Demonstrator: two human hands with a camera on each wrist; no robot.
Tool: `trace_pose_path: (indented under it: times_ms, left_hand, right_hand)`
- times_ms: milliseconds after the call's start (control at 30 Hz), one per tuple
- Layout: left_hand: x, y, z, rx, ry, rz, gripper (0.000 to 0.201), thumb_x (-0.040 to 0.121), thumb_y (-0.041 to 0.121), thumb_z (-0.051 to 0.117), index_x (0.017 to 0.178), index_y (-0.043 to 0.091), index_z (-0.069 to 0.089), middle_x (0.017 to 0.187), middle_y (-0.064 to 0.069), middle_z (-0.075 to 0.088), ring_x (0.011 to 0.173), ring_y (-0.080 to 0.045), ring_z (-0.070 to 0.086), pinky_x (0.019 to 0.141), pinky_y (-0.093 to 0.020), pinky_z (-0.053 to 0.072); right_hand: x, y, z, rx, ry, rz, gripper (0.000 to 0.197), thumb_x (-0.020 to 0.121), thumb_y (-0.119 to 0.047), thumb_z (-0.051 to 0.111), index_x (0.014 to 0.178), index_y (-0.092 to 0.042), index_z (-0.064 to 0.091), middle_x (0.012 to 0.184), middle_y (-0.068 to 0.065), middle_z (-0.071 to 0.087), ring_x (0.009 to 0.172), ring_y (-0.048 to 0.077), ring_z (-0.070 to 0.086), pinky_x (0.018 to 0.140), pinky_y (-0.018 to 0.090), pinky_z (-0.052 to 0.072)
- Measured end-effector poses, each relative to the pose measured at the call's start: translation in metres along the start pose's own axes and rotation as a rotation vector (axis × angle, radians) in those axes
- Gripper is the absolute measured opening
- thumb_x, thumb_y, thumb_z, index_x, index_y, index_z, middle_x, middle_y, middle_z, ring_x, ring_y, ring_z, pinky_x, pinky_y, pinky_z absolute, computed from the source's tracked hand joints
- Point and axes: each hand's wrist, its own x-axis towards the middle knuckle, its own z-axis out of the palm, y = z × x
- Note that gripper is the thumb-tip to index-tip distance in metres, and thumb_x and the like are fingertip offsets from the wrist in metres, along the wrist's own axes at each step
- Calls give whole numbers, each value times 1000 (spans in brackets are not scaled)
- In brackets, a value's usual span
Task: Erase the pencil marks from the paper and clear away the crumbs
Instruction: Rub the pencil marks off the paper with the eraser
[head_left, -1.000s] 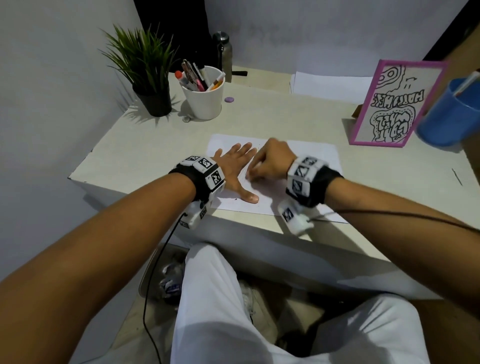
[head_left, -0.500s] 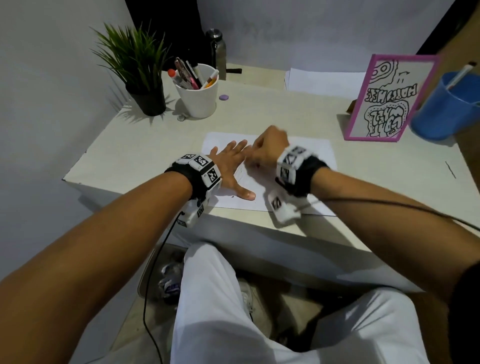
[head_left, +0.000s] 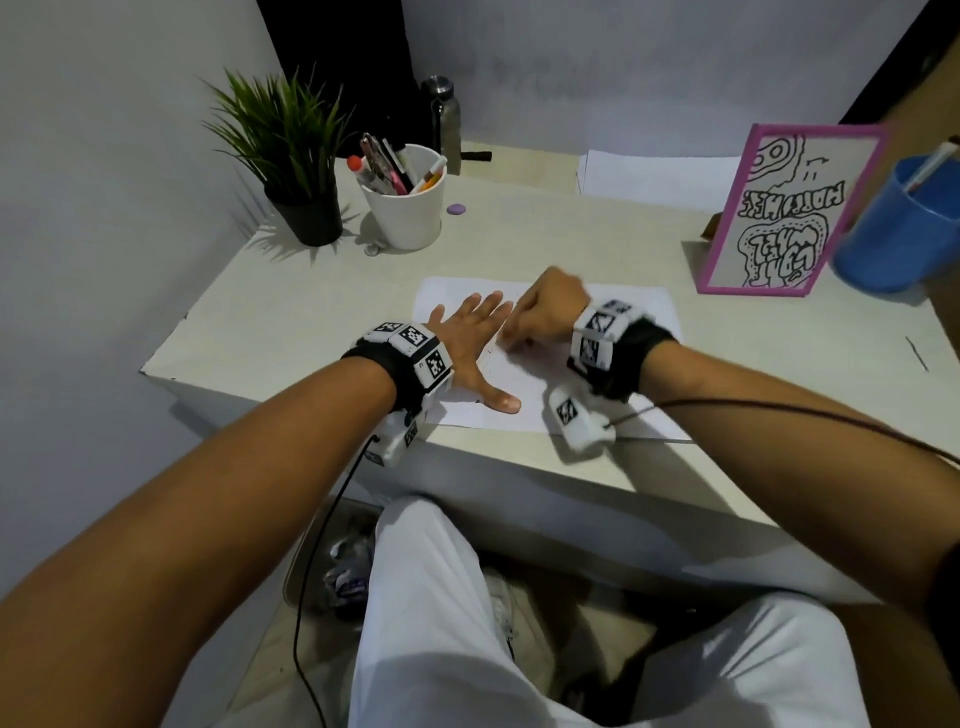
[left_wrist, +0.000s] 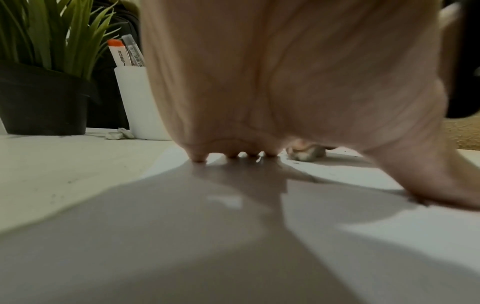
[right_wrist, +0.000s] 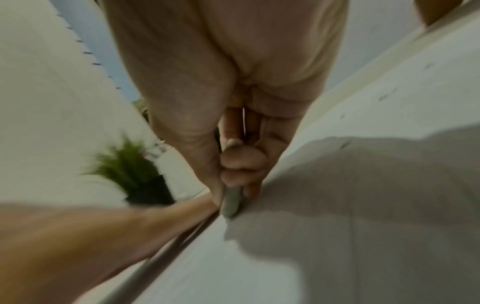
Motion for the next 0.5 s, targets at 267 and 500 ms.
trace_pose_path:
  times_ms: [267, 500]
  left_hand:
    - [5, -1, 4, 19, 16, -12, 140, 55, 85, 64, 152, 28, -21, 159, 6, -27, 147, -20, -22, 116, -55, -8]
    - [0, 3, -3, 0, -14, -32, 135, 57, 83, 65, 151, 36, -20, 160, 2, -26, 147, -24, -22, 115, -58, -7]
  right_hand:
    - [-12, 6, 19, -43, -17, -102, 19, 64, -17, 87, 82, -13, 82, 75, -2, 75, 69, 6, 65, 58, 18, 47]
    - [8, 8, 6, -89, 63, -93, 25, 61, -19, 89, 84, -11, 82, 80, 6, 76, 79, 17, 70, 65, 24, 54]
